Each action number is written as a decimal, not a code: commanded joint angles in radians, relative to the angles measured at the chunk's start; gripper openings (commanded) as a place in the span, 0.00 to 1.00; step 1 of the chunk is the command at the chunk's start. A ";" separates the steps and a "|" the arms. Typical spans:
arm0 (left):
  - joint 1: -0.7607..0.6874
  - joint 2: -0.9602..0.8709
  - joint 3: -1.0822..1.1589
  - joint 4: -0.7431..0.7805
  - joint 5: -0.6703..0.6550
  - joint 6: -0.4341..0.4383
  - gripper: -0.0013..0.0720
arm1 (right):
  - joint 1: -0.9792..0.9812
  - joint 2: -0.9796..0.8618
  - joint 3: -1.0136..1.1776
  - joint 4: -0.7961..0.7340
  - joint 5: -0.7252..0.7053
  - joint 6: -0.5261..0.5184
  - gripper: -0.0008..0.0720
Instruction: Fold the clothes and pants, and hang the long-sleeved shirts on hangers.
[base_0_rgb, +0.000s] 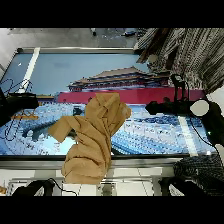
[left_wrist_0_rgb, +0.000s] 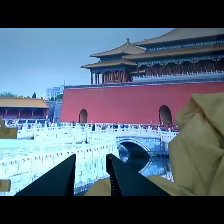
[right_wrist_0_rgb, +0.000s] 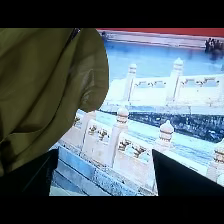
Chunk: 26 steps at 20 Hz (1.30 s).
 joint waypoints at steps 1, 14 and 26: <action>0.001 0.000 0.000 -0.005 -0.001 0.000 0.40 | 0.000 0.001 0.000 0.000 0.000 0.000 0.96; -0.036 -0.191 -0.001 -0.201 0.136 0.001 0.54 | 0.000 0.001 0.000 0.000 0.000 0.000 0.96; -0.116 -0.423 -0.001 -0.203 0.123 0.008 0.69 | 0.014 -0.037 -0.001 0.090 -0.134 -0.045 0.96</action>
